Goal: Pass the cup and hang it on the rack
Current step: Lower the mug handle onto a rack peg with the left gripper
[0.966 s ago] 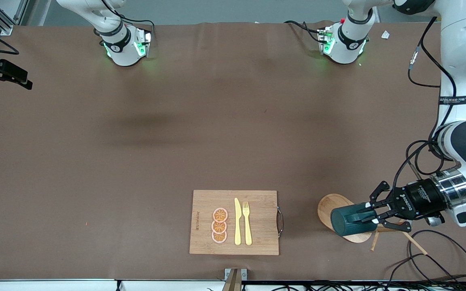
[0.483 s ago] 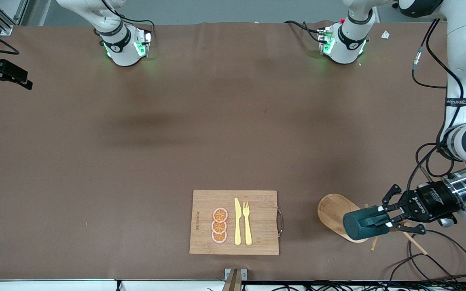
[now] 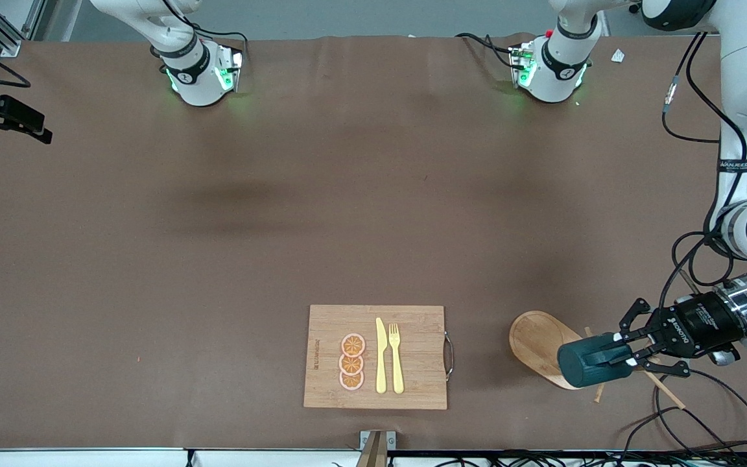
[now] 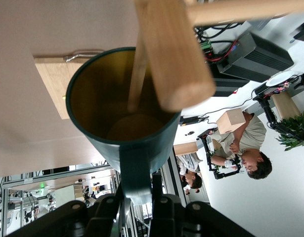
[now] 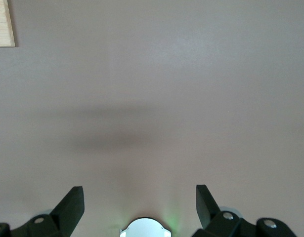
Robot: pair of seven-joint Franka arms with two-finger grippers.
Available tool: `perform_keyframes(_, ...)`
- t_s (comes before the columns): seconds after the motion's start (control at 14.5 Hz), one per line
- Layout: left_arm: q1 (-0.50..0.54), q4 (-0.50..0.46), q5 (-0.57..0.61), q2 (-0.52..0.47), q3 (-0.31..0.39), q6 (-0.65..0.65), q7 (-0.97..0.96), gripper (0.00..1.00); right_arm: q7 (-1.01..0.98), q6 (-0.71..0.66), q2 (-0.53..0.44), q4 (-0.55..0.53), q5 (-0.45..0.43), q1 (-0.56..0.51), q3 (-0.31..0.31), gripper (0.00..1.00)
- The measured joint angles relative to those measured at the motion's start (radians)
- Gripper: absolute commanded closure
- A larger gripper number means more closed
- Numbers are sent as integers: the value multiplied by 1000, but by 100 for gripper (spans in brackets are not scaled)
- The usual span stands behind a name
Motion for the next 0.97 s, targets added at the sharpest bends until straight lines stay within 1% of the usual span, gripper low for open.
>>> perform_keyframes(0.48, 13, 0, 0, 22, -4, -12, 50, 99, 0, 0, 0, 0, 0, 0, 0, 0)
perform_keyframes(0.69, 14, 0, 0, 24, -4, -12, 55, 96, 0, 0, 0, 0, 0, 0, 1, 0)
perform_keyframes(0.97, 14, 0, 0, 24, -3, -12, 65, 95, 0, 0, 0, 0, 0, 0, 1, 0)
